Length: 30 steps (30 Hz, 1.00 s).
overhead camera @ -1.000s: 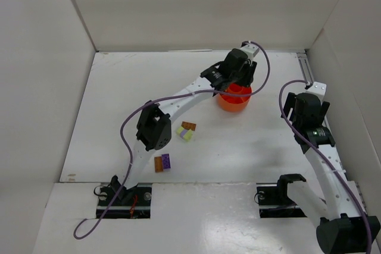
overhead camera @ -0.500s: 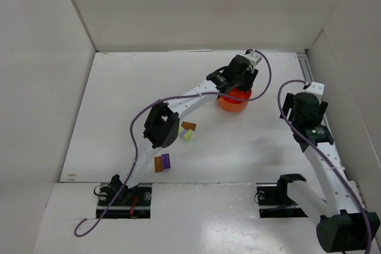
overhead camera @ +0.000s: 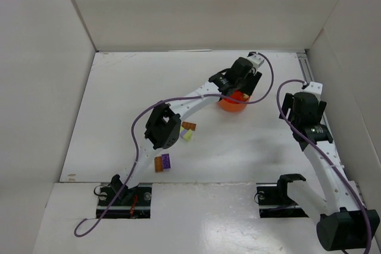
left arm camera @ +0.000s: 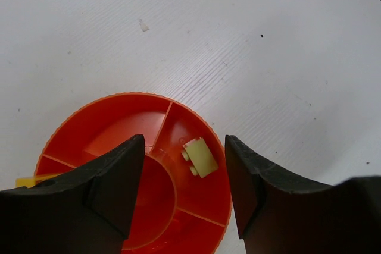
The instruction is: Sort the legos into containers by color
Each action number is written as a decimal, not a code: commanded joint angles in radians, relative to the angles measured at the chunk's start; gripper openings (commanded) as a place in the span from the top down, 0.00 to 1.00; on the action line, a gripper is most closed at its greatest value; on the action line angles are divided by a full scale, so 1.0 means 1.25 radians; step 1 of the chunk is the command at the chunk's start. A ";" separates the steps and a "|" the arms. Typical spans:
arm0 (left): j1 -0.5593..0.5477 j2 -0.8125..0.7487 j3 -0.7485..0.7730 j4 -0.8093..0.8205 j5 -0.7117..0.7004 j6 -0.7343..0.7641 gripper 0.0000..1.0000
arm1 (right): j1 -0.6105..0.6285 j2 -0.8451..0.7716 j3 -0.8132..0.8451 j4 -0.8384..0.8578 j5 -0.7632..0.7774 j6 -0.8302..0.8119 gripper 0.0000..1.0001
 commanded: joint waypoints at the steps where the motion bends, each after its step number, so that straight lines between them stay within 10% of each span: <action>1: -0.001 -0.027 0.013 0.022 -0.013 0.013 0.47 | -0.006 -0.004 0.002 0.027 -0.002 -0.009 0.09; 13: -0.001 -0.252 -0.076 0.015 -0.005 0.013 0.00 | 0.006 -0.013 -0.006 0.203 -0.419 -0.269 0.13; 30: 0.127 -1.116 -1.163 0.005 -0.219 -0.539 0.00 | 0.765 0.285 -0.079 0.532 -0.351 -0.247 0.15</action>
